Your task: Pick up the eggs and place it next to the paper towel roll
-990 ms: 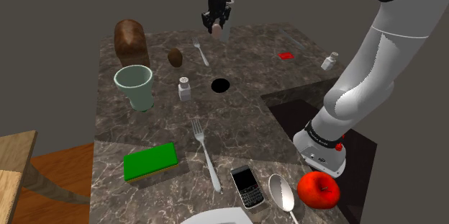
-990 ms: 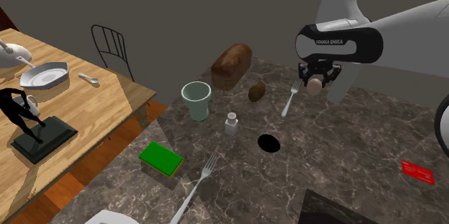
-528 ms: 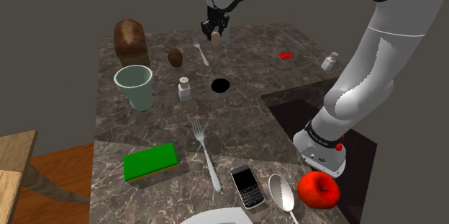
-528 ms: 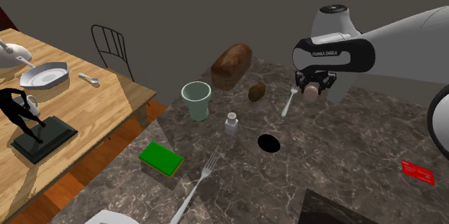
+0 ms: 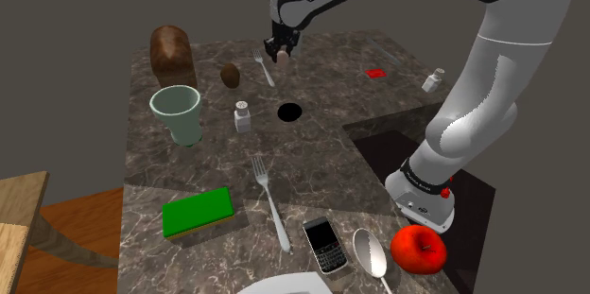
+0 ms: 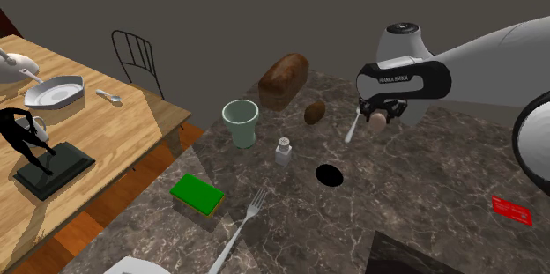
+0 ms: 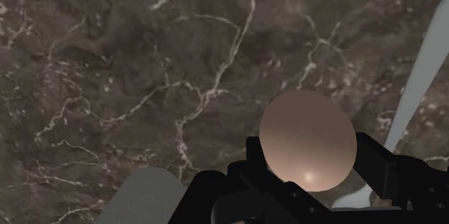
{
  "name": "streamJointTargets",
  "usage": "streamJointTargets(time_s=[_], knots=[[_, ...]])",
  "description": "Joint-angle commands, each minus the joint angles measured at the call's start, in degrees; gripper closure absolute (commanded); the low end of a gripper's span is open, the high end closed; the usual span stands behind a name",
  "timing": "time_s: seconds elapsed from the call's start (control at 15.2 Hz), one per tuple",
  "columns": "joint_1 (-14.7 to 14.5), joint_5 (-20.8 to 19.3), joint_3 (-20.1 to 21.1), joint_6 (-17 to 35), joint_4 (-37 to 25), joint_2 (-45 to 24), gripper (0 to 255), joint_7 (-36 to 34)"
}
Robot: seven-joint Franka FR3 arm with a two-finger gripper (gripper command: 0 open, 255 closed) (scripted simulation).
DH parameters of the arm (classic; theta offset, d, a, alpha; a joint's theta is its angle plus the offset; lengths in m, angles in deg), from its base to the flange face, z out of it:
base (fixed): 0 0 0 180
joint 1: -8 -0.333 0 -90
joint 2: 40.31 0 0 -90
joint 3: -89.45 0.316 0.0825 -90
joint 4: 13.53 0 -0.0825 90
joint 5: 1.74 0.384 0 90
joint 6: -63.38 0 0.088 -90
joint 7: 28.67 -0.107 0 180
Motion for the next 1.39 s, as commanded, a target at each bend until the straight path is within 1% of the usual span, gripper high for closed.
streamJointTargets(time_s=[0.0, 0.4, 0.46, 0.79, 1.06, 1.32], knots=[[-0.1, -0.3, -0.1, 0.6, 0.5, -0.3, 255, -0.3], [-0.1, -0.3, -0.1, 0.6, 0.5, -0.3, 255, -0.3], [0.0, -0.2, -0.1, 0.6, 0.5, -0.2, 0, -0.3], [-0.1, -0.3, -0.1, 0.6, 0.5, -0.3, 0, -0.3], [0.1, 2.5, 1.0, -5.0, -1.2, 4.0, 0, 1.4], [0.1, 2.5, 1.0, -5.0, -1.2, 4.0, 0, 1.4]])
